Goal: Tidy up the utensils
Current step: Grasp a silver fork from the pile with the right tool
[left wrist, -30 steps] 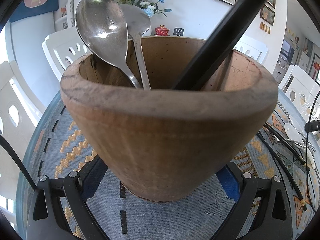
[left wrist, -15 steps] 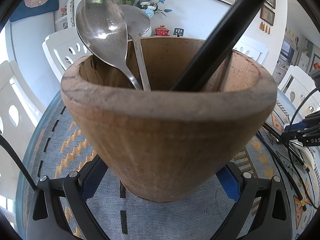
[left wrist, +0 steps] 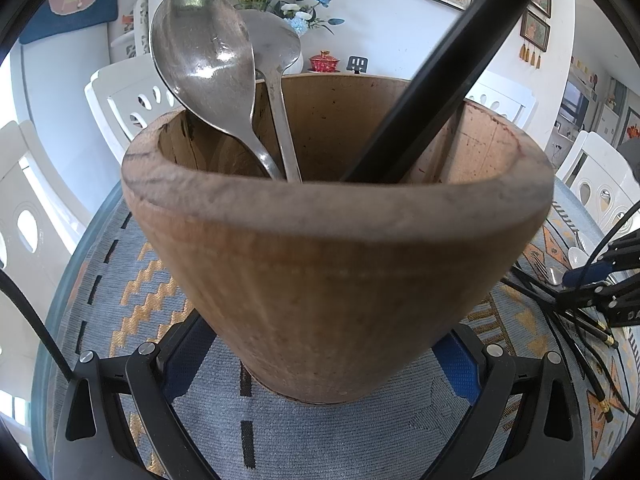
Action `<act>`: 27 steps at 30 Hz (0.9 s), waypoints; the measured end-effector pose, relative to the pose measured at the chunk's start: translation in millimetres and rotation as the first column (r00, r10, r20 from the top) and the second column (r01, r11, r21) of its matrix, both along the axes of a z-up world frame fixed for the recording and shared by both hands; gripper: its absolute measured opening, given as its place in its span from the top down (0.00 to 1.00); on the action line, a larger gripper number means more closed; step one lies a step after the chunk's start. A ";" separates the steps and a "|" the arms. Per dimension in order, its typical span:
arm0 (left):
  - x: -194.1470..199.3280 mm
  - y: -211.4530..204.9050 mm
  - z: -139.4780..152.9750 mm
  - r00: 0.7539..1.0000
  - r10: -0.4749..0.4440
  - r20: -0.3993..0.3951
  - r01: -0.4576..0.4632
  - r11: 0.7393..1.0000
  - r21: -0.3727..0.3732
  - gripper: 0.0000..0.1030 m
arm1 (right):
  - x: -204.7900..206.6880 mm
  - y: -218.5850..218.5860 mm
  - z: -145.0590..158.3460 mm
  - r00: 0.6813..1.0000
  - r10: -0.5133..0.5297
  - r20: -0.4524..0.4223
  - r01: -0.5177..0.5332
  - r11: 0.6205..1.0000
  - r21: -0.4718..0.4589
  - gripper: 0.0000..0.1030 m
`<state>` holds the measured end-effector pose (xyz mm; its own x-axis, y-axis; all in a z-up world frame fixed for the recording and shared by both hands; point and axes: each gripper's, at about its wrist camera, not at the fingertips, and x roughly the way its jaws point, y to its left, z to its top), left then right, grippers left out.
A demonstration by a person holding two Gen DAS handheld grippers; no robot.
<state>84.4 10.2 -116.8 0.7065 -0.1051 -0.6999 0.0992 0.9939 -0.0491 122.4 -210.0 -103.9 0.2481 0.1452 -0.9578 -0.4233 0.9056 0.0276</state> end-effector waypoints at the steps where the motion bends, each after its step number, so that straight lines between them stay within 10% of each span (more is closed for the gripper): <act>1: 0.0 0.2 -0.1 1.000 0.000 0.000 0.000 1.000 -0.001 0.03 | -0.1 -1.2 3.8 1.000 -0.002 0.006 0.002 1.000 0.004 0.73; 17: -0.2 1.5 -0.4 1.000 0.000 0.000 0.000 1.000 0.000 0.03 | 9.8 27.2 -8.5 0.999 0.044 0.032 -0.039 0.990 -0.134 0.72; 25: -0.4 0.9 -0.3 1.000 0.000 0.000 0.000 1.000 0.000 0.03 | 18.6 11.7 -10.0 0.999 0.003 0.047 0.000 0.999 -0.048 0.63; 27: -0.4 1.0 0.2 1.000 0.000 0.001 0.000 1.000 0.003 0.03 | 23.4 5.7 -9.4 0.999 -0.019 0.039 0.021 0.999 -0.032 0.77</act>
<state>84.1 11.2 -116.6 0.7073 -0.1029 -0.6994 0.0988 0.9940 -0.0463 145.8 -204.3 -113.3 0.2872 0.1088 -0.9517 -0.4054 0.9140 -0.0178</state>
